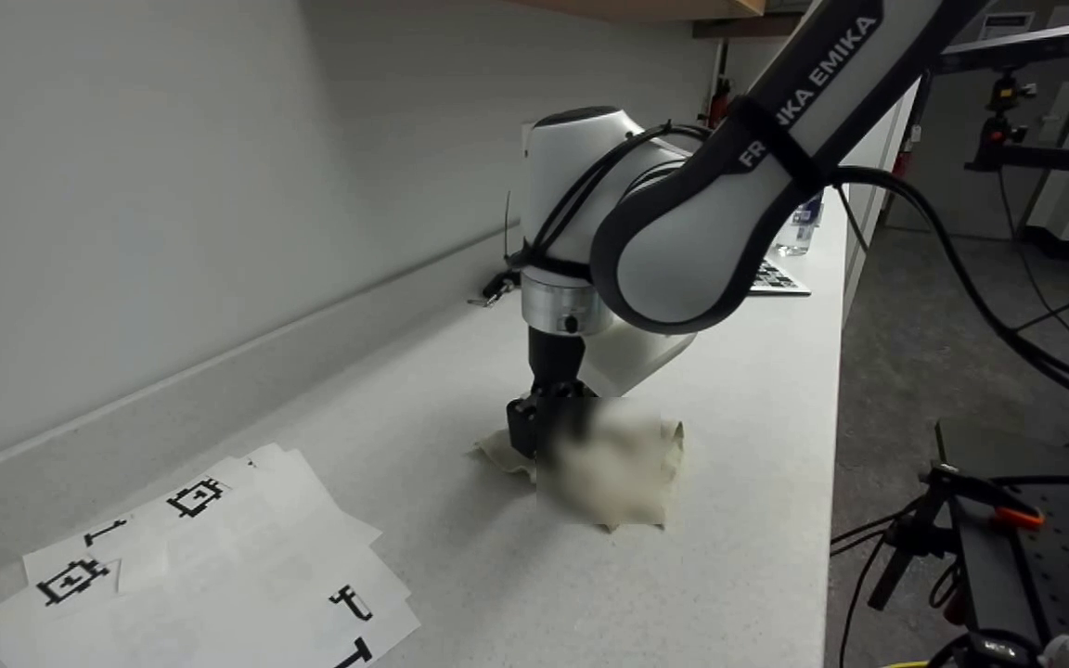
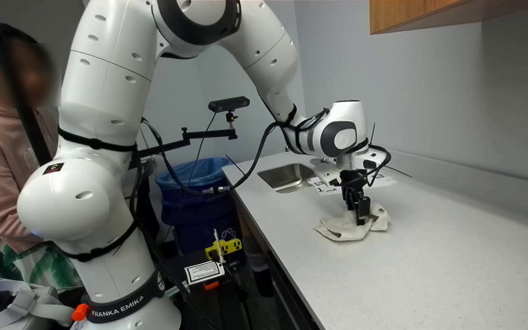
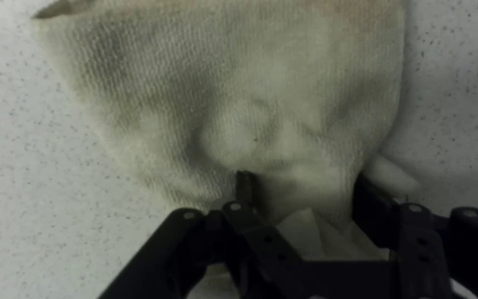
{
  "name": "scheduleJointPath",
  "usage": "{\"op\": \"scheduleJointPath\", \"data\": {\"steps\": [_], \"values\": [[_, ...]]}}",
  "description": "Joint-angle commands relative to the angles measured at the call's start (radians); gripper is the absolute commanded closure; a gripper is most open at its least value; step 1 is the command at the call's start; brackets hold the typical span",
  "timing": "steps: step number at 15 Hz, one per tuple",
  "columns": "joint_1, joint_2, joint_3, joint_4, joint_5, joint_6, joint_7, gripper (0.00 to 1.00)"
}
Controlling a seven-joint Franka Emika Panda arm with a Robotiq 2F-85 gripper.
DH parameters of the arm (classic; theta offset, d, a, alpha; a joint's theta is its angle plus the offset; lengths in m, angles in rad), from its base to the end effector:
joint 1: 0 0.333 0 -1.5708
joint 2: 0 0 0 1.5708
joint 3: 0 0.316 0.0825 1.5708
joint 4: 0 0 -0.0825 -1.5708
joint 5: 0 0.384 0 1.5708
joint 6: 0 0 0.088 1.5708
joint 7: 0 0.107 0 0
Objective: Use the white towel to wipe the counter
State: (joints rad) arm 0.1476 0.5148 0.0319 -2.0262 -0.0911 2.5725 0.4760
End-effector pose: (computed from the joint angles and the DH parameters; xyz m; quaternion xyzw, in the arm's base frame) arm 0.5939 0.1090 0.1932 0.9934 -0.1122 0.0208 0.0112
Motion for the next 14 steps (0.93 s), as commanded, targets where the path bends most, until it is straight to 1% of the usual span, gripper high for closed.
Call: {"op": "scheduleJointPath", "data": {"steps": [1,3,5,6,7,8,9,10,14], "values": [[0.025,0.021,-0.047,0.019,0.018,0.016,-0.002,0.72],[0.023,0.012,-0.061,0.013,0.019,0.016,0.003,0.88],[0.023,0.007,-0.078,0.007,0.016,0.016,0.014,0.99],[0.022,0.006,-0.088,0.004,0.014,0.018,0.021,1.0],[0.021,0.005,-0.097,0.002,0.014,0.02,0.026,0.97],[0.018,0.003,-0.107,-0.003,0.015,0.023,0.033,0.97],[0.015,0.001,-0.118,-0.007,0.015,0.026,0.041,0.99],[0.011,-0.001,-0.129,-0.013,0.017,0.03,0.049,0.97],[-0.002,-0.01,-0.182,-0.036,0.019,0.041,0.092,0.97]]}}
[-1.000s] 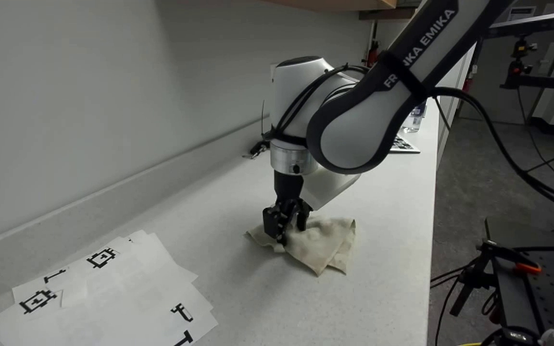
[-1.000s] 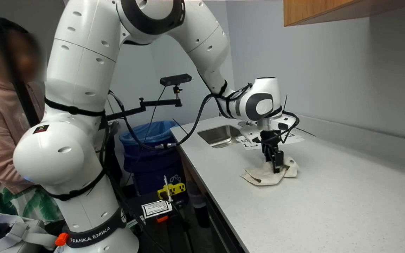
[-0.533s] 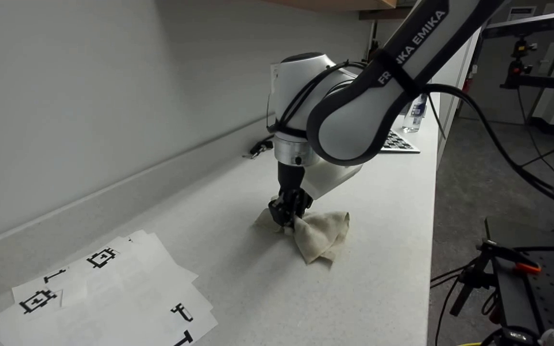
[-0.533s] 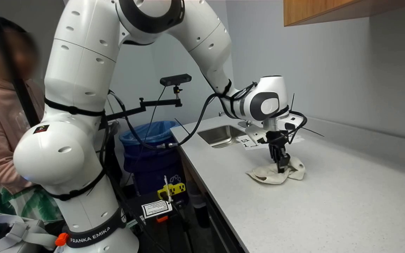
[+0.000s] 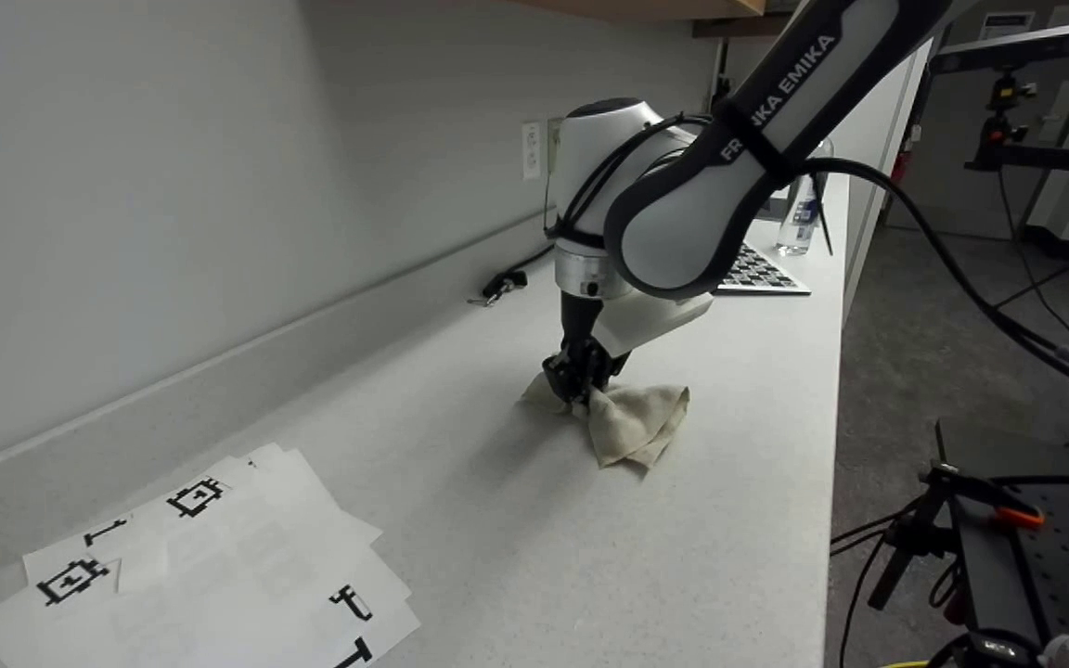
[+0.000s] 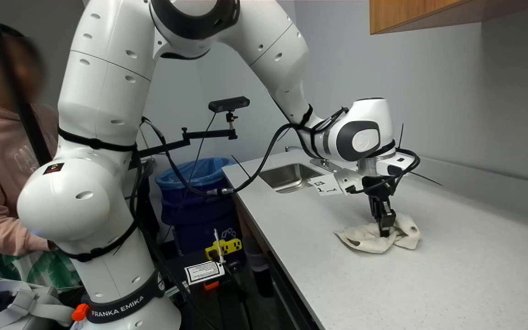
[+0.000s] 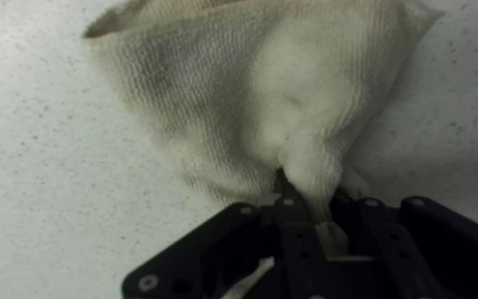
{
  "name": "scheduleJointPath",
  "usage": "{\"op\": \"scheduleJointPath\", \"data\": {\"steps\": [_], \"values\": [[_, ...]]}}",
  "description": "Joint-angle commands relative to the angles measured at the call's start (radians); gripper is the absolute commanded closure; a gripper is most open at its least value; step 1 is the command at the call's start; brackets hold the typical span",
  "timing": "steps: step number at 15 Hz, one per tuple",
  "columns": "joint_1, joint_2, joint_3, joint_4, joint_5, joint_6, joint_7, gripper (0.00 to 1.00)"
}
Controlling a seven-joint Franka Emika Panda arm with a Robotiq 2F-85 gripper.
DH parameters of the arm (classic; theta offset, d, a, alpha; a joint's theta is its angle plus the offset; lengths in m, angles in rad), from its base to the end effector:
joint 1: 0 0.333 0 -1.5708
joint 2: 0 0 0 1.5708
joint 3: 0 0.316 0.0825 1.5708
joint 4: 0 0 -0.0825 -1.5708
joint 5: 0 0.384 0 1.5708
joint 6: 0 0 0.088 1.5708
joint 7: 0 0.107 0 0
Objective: Use the white towel to wipe the counter
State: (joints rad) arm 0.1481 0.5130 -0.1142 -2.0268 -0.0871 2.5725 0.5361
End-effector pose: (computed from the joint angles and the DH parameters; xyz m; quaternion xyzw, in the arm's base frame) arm 0.6037 0.0230 0.1957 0.9772 -0.2052 0.0310 0.0450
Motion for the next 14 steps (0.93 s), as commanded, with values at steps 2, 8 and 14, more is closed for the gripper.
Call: {"op": "scheduleJointPath", "data": {"steps": [2,8,14], "values": [[-0.008,-0.012,-0.062,-0.046,0.012,0.046,0.055,0.97],[-0.015,-0.017,-0.11,-0.061,0.003,0.051,0.112,0.97],[-0.02,-0.012,-0.094,-0.035,0.016,0.042,0.123,0.97]]}}
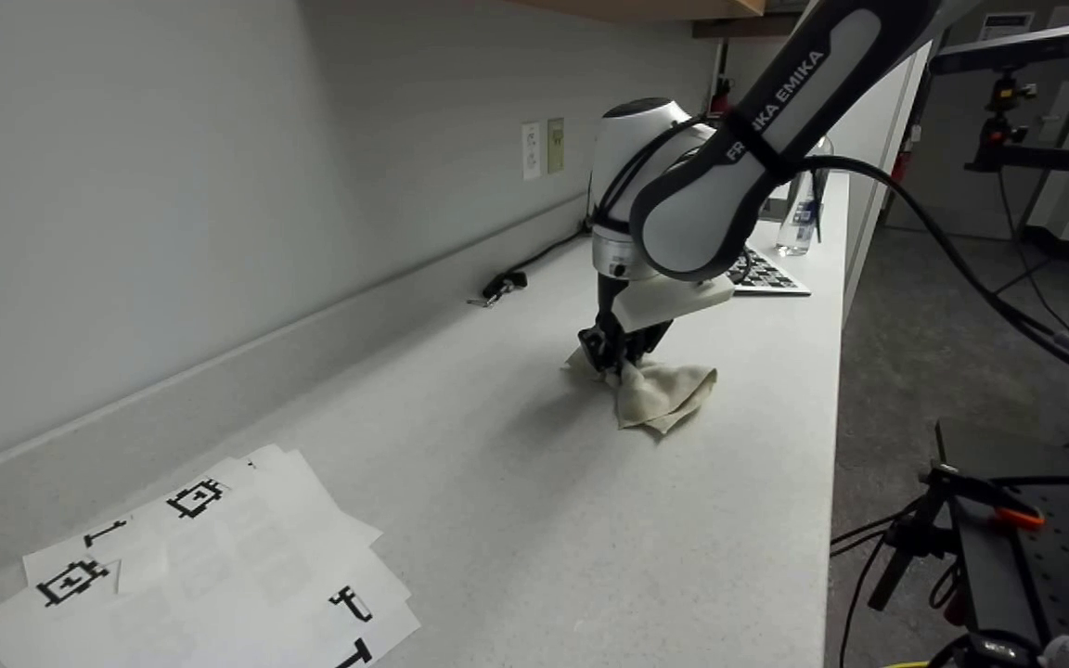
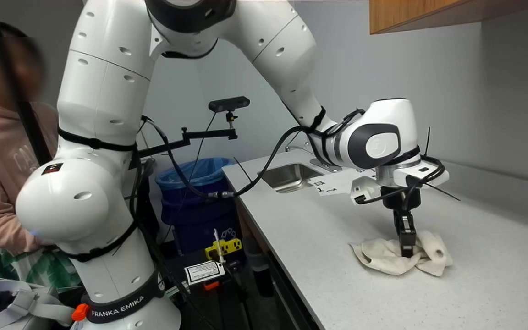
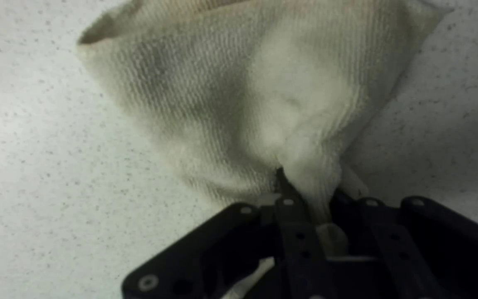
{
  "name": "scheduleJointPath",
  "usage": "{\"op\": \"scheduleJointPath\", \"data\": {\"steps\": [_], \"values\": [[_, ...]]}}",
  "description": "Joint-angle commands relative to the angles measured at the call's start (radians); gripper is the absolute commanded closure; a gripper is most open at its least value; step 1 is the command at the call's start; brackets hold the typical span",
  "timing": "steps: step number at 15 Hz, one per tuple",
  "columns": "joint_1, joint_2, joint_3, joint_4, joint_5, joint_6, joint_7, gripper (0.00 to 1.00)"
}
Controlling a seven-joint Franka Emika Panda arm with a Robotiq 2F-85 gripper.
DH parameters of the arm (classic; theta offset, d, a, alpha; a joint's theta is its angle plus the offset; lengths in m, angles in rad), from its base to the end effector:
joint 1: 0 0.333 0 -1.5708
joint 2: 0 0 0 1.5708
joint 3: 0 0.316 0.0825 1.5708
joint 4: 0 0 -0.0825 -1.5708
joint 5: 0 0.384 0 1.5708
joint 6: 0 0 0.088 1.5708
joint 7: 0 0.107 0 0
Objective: Use the white towel to wipe the counter
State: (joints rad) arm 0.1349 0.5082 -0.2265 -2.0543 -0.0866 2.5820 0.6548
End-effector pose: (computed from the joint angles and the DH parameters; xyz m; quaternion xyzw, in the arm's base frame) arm 0.5945 -0.0517 0.1945 0.9456 -0.3155 0.0354 0.0709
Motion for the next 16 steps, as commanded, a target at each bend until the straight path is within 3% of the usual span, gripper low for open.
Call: {"op": "scheduleJointPath", "data": {"steps": [1,16], "values": [[-0.001,-0.005,0.022,0.002,0.012,0.03,0.004,0.97],[0.084,0.096,0.235,0.205,0.028,0.008,-0.122,0.97]]}}
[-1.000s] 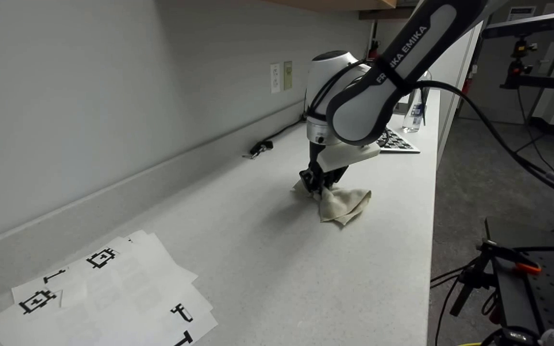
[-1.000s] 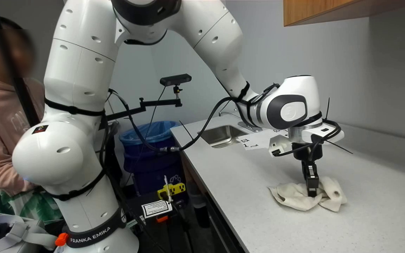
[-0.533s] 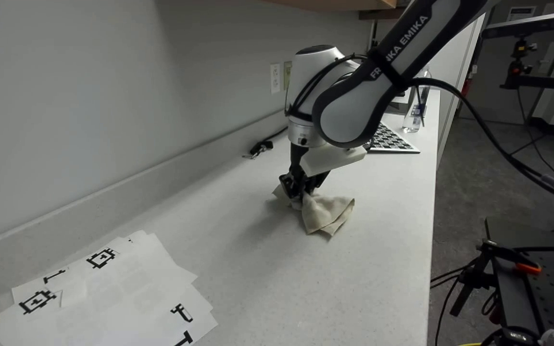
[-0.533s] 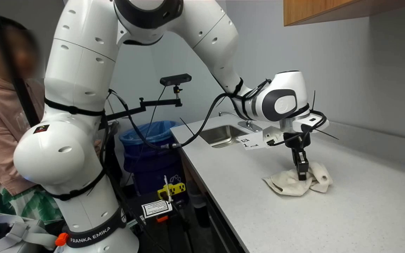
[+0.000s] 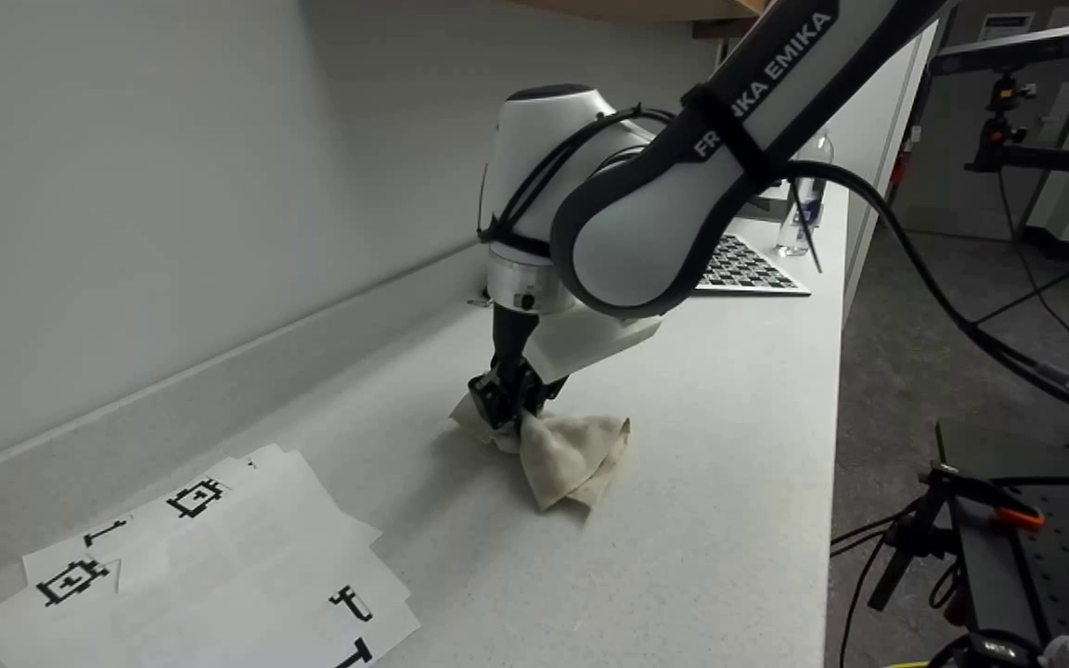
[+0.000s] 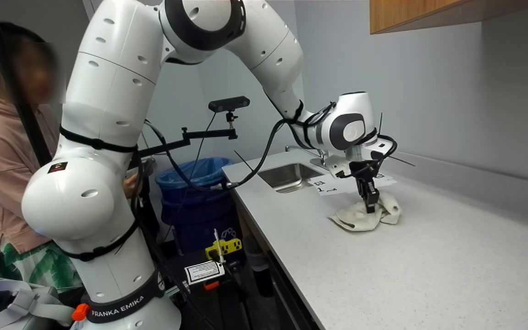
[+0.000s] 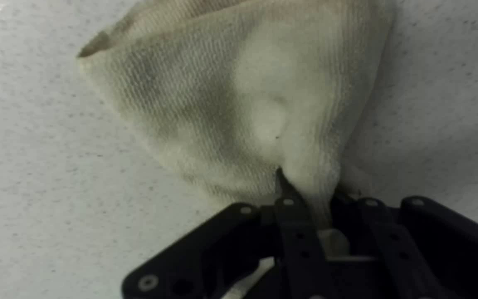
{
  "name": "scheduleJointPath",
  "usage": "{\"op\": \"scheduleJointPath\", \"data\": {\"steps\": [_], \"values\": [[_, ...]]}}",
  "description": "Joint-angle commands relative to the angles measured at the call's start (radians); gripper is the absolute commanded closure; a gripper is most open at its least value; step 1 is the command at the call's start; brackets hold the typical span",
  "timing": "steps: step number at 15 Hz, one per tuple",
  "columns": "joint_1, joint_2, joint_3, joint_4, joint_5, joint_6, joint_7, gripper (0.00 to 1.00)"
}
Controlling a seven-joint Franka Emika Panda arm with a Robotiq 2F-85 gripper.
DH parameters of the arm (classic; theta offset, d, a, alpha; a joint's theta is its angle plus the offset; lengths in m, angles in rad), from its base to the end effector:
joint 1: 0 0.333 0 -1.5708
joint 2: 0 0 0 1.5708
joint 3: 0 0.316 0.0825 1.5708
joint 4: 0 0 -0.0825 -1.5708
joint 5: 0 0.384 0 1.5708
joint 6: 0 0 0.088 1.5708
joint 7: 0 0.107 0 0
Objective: Use the white towel to wipe the counter
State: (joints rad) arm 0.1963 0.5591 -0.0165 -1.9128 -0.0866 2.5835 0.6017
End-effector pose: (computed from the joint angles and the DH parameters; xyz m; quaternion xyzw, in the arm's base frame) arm 0.6292 0.1165 0.2107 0.9830 -0.1728 0.0626 0.0058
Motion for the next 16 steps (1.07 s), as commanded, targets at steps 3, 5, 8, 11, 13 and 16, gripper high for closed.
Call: {"op": "scheduleJointPath", "data": {"steps": [3,5,8,11,13,16], "values": [[0.045,0.062,0.057,0.092,0.033,0.002,-0.12,0.97],[0.059,0.071,0.067,0.104,0.033,-0.001,-0.151,0.97],[0.065,0.088,0.065,0.115,0.031,-0.006,-0.18,0.97],[0.051,0.103,0.055,0.119,0.04,-0.009,-0.194,0.97],[0.044,0.107,0.041,0.116,0.046,-0.008,-0.192,0.97],[0.038,0.096,0.008,0.094,0.04,0.0,-0.177,0.97]]}}
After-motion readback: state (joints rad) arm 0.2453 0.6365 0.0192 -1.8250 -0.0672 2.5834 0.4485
